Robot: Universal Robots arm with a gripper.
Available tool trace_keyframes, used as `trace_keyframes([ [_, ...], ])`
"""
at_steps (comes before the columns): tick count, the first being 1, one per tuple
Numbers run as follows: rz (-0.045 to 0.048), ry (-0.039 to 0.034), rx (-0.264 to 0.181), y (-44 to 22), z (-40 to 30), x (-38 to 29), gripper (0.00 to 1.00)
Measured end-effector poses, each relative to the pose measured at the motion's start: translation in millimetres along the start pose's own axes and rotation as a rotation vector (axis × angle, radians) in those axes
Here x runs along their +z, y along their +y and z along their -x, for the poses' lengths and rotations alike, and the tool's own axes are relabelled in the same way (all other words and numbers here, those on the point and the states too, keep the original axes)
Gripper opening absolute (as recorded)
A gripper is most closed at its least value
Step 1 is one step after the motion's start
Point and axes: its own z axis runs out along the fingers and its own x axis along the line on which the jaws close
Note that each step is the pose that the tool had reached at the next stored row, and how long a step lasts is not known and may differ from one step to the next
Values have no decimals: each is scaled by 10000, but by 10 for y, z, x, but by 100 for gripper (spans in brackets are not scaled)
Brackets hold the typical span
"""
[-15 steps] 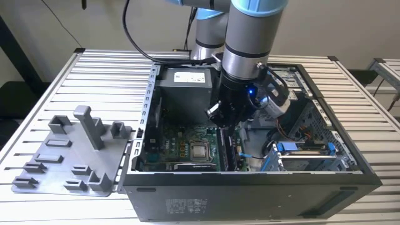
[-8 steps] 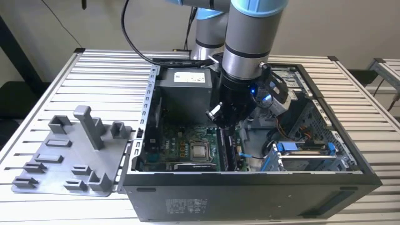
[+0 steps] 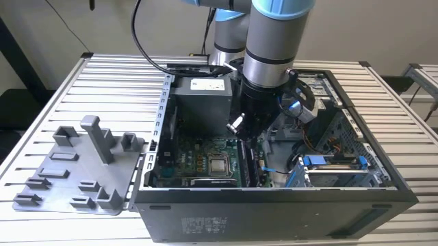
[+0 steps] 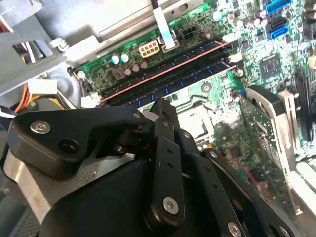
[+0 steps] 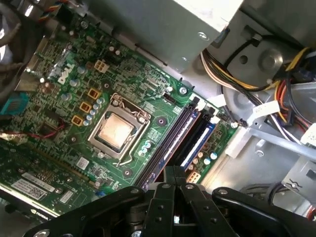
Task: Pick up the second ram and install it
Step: 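Press down the second ram until it locks into place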
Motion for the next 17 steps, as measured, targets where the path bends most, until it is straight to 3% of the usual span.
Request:
trace_keyframes([
  [17, 31, -54, -2197, 9, -13, 6, 11],
])
